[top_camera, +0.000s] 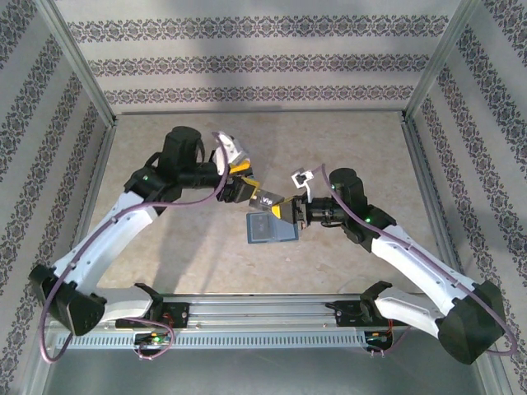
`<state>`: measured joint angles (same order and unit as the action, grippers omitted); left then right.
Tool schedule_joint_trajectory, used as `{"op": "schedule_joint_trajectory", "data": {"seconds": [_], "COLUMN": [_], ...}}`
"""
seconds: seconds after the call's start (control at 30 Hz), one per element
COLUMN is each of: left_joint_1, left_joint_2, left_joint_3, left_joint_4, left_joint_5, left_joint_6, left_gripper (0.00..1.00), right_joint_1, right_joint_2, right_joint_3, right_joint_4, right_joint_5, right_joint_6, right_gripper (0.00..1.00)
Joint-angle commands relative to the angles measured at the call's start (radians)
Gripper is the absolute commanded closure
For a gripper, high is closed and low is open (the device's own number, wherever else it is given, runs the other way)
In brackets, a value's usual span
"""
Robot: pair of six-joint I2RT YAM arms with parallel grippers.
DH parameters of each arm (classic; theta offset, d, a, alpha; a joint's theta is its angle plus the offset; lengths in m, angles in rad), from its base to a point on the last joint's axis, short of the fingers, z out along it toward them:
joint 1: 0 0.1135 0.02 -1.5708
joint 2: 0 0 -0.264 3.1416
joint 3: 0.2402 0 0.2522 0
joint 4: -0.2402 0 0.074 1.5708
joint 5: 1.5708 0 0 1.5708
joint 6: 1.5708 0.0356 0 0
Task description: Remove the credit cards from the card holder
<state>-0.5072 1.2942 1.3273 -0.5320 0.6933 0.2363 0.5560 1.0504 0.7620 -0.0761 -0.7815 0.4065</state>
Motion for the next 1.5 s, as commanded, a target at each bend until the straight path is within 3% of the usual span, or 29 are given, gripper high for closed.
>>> {"op": "schedule_joint_trajectory", "data": {"seconds": [0.0, 0.17, 0.27, 0.67, 0.97, 1.07, 1.1, 1.17, 1.23, 1.3, 1.43, 1.47], "left_joint_1": [-0.013, -0.025, -0.036, -0.065, -0.067, -0.061, -0.056, -0.036, -0.004, 0.035, 0.106, 0.124], "left_joint_2": [0.072, 0.147, 0.195, 0.302, 0.315, 0.299, 0.288, 0.257, 0.214, 0.178, 0.170, 0.180], "left_joint_3": [0.087, 0.186, 0.234, 0.282, 0.279, 0.264, 0.251, 0.211, 0.144, 0.061, -0.036, -0.046], "left_joint_4": [-0.306, -0.395, -0.468, -0.588, -0.609, -0.580, -0.550, -0.458, -0.301, -0.129, 0.106, 0.139], "left_joint_5": [0.063, 0.179, 0.192, 0.229, 0.256, 0.252, 0.246, 0.225, 0.173, 0.107, -0.013, -0.016], "left_joint_6": [0.197, 0.271, 0.310, 0.396, 0.445, 0.457, 0.453, 0.423, 0.374, 0.313, 0.287, 0.294], "left_gripper": [0.31, 0.35, 0.44, 0.49, 1.00, 1.00, 1.00, 1.00, 1.00, 1.00, 1.00, 1.00], "right_joint_1": [0.023, 0.034, 0.036, 0.039, 0.039, 0.035, 0.032, 0.022, 0.006, -0.009, -0.023, -0.024], "right_joint_2": [0.022, 0.046, 0.052, 0.059, 0.062, 0.056, 0.051, 0.034, 0.013, -0.007, -0.056, -0.067], "right_joint_3": [0.063, 0.093, 0.100, 0.114, 0.111, 0.107, 0.103, 0.089, 0.072, 0.059, 0.035, 0.032], "right_joint_4": [-0.151, -0.192, -0.200, -0.205, -0.197, -0.200, -0.201, -0.203, -0.202, -0.205, -0.212, -0.212], "right_joint_5": [-0.068, -0.097, -0.106, -0.122, -0.100, -0.062, -0.032, 0.034, 0.098, 0.155, 0.303, 0.333], "right_joint_6": [-0.125, -0.167, -0.179, -0.190, -0.193, -0.193, -0.192, -0.182, -0.163, -0.143, -0.085, -0.073], "right_gripper": [1.00, 1.00, 1.00, 1.00, 1.00, 0.83, 0.71, 0.59, 0.45, 0.37, 0.02, 0.02]}}
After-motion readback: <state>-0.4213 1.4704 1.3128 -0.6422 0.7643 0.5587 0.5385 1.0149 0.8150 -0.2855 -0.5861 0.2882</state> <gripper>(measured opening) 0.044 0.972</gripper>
